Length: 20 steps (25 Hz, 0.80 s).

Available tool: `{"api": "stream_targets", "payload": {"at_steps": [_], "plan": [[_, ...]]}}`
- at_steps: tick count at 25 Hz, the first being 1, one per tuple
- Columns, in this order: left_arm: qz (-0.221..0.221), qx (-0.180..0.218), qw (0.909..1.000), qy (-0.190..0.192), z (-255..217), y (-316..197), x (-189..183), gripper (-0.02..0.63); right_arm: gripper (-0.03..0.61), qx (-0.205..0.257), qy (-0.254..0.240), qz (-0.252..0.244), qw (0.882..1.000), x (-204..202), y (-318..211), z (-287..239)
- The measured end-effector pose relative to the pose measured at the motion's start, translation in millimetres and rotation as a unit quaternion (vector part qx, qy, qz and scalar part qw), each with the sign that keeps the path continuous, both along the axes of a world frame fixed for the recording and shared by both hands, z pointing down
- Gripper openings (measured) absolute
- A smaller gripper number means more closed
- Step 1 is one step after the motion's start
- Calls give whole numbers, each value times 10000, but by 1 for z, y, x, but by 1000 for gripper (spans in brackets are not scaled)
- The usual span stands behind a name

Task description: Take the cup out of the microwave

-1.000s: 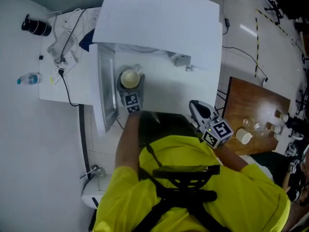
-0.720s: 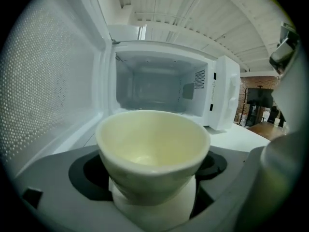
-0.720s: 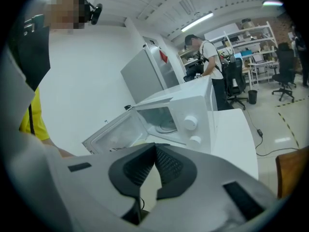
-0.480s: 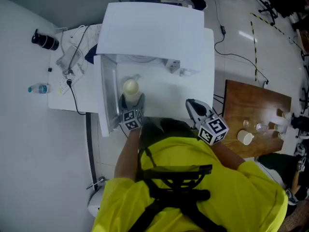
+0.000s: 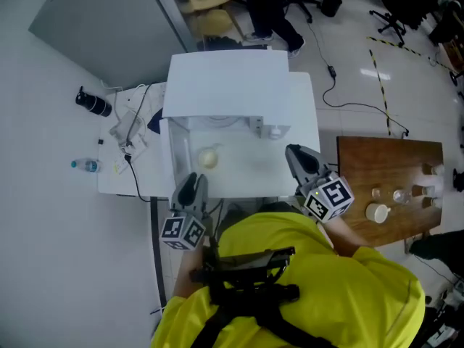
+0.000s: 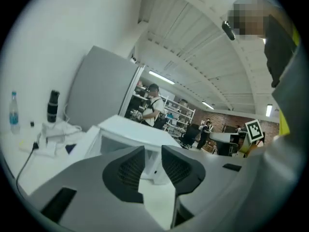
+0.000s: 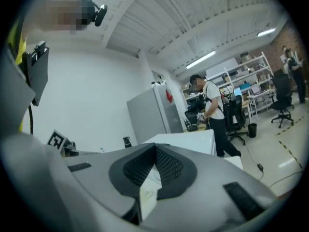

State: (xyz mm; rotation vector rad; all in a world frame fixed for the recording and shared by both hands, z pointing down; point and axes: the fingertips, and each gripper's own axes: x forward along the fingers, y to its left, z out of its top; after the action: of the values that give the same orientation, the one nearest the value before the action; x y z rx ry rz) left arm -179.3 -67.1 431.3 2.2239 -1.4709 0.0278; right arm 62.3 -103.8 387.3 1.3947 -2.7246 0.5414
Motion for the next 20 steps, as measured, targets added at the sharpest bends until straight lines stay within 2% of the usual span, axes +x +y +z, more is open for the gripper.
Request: {"api": "stream_targets", "payload": {"at_steps": [1,3,4,8,12,20], "plan": [[31,170,9997,-161,-25,-4,-1,90,6,148,17,-11,9999,-3,1,-16],[48,444,9978,-487,-67,-9,-1,74,5,452,92,-26,9989,-10,2,-46],[50,575,9965,-600,-85,-9,0,16,5,595,109,-16,9982,-14,2,-59],[313,992,9920,-710,-135,1,9,2,5,969,87,41,9952,-30,9,-99],[495,980,9919,-646,-138,4,10,2,5,1086,158,72,9939,-46,21,-110],[673,923,9917,-588,-127,11,2,2,5,908,269,342,9949,-56,36,-104]]}}
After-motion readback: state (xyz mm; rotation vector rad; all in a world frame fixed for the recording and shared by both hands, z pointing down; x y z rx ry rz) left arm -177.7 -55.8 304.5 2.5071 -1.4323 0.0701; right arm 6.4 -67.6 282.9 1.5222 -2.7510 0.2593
